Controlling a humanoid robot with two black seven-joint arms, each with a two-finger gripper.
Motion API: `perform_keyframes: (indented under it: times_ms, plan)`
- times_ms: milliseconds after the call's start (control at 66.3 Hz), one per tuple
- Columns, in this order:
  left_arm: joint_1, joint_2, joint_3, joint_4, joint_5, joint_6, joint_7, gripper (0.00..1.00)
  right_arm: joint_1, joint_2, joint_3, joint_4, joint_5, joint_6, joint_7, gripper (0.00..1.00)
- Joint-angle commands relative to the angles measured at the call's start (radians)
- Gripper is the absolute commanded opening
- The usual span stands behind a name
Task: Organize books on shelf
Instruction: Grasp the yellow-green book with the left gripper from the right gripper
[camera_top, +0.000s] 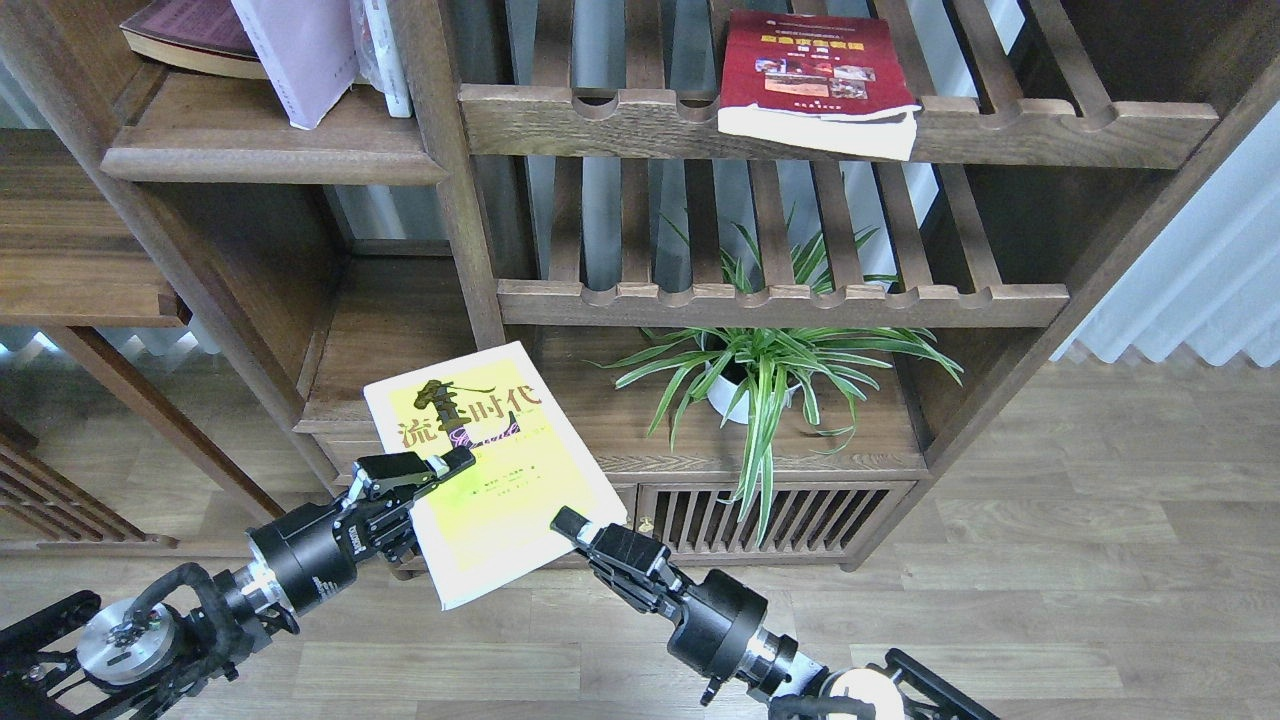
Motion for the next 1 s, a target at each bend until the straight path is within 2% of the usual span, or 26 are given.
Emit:
perform_keyframes:
  times_ms: [0,151,347,770,800,815,830,860,875,905,981]
  plan:
    - [0.003,0.003,0.003,-0.002,0.000,0.000,0.000,0.03,-0.001,0.000,0.011,-0.006,-0.001,0.000,0.000,0.30]
    - [0.003,0.017,0.005,-0.005,0.002,0.000,0.000,0.03,0.001,0.000,0.013,-0.014,-0.001,0.000,0.000,0.27]
    - [0.010,0.035,0.006,-0.008,0.002,0.000,0.000,0.03,0.007,0.000,0.013,-0.043,0.004,0.000,0.000,0.11]
    - [0.035,0.075,0.031,-0.021,0.003,0.000,0.000,0.03,0.030,0.000,0.013,-0.081,0.004,0.000,0.002,0.13]
    - [0.035,0.075,0.034,-0.019,0.005,0.000,-0.002,0.03,0.032,0.000,0.011,-0.080,0.002,0.000,0.000,0.36]
    - [0.035,0.075,0.034,-0.019,0.005,0.000,-0.002,0.03,0.033,0.000,0.010,-0.080,0.002,0.000,0.000,0.41]
    - [0.035,0.075,0.034,-0.019,0.005,0.000,-0.002,0.03,0.033,0.000,0.010,-0.080,0.002,0.000,0.000,0.52]
    - [0.035,0.075,0.034,-0.019,0.005,0.000,-0.003,0.03,0.033,0.000,0.010,-0.080,0.001,0.000,0.000,0.64]
    - [0.035,0.073,0.034,-0.019,0.005,0.000,-0.003,0.03,0.033,0.000,0.010,-0.078,0.002,0.000,0.000,0.77]
    - [0.035,0.073,0.032,-0.016,0.005,0.000,-0.003,0.02,0.033,0.000,0.010,-0.077,0.001,0.000,0.000,0.86]
    - [0.032,0.069,0.023,-0.010,0.006,0.000,-0.006,0.02,0.032,0.000,0.014,-0.078,0.002,0.000,0.002,0.98]
